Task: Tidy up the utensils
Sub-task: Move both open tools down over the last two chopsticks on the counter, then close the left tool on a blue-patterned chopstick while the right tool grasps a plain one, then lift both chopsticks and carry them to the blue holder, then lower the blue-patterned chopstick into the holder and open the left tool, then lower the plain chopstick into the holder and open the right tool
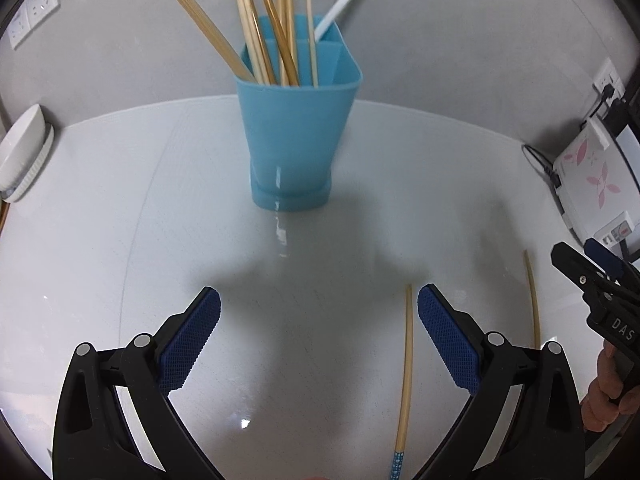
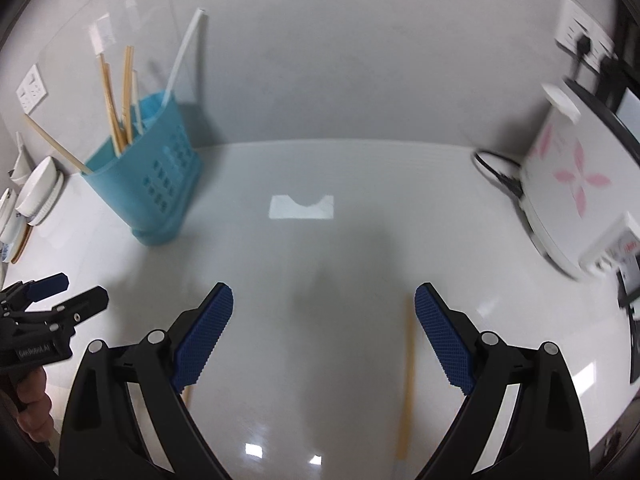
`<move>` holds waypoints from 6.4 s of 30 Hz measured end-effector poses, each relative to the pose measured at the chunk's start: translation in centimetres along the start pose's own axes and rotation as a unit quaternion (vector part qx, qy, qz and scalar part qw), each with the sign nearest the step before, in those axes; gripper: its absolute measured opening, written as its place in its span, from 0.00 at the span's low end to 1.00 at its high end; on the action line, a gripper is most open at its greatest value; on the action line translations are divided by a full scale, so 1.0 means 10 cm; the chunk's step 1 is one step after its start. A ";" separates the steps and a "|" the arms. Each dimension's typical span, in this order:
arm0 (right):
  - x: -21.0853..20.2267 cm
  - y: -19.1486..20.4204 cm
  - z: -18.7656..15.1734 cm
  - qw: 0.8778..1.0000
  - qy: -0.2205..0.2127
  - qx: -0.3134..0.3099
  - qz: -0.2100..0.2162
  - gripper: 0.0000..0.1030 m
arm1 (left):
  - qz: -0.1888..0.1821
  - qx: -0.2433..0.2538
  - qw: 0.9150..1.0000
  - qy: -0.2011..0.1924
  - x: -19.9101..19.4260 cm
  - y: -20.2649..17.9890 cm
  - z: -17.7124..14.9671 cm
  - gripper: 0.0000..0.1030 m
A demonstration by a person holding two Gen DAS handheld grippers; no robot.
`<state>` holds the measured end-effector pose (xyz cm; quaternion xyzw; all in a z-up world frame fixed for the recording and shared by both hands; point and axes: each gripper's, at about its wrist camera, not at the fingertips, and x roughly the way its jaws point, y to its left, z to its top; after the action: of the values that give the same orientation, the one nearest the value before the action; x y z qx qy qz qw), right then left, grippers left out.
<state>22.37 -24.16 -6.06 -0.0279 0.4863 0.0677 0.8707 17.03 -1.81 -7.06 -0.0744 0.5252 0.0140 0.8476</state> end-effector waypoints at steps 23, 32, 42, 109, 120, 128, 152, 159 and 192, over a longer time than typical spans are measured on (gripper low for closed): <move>0.15 -0.44 -0.85 0.989 0.141 0.024 -0.038 0.82 | 0.003 0.065 0.989 0.134 0.56 -0.38 -0.65 0.94; 0.24 -0.50 -0.93 0.981 0.187 0.037 -0.033 0.62 | 0.034 0.086 0.983 0.158 0.59 -0.56 -0.82 0.90; 0.31 -0.47 -1.03 0.969 0.242 0.044 -0.035 0.35 | 0.041 0.084 0.982 0.163 0.56 -0.66 -0.84 0.67; -0.58 0.59 0.80 0.989 -0.018 -0.031 0.141 0.06 | 0.000 -0.047 0.983 -0.176 -1.12 0.14 0.75 0.06; -0.57 0.81 1.11 0.983 -0.060 -0.046 0.167 0.06 | -0.028 -0.057 0.960 -0.271 -1.20 0.24 0.91 0.06; -0.50 0.88 1.25 0.980 -0.074 -0.048 0.180 0.06 | -0.011 -0.055 0.943 -0.329 -1.08 0.16 1.06 0.06; -0.19 0.82 1.21 0.981 -0.053 -0.051 0.180 0.06 | 0.038 -0.028 0.950 -0.308 -0.23 0.06 1.14 0.06; -0.19 0.80 1.20 0.981 -0.053 -0.052 0.181 0.06 | 0.035 -0.018 0.954 -0.296 -0.22 0.04 1.14 0.07; -0.05 1.46 1.44 0.955 -0.133 -0.076 0.253 0.07 | 0.079 -0.065 0.978 -0.184 -0.85 0.85 0.53 0.94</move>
<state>32.15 -8.07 2.15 0.0389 0.3504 0.3261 0.8771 17.08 7.80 1.95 -0.0839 0.3629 0.1280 0.9192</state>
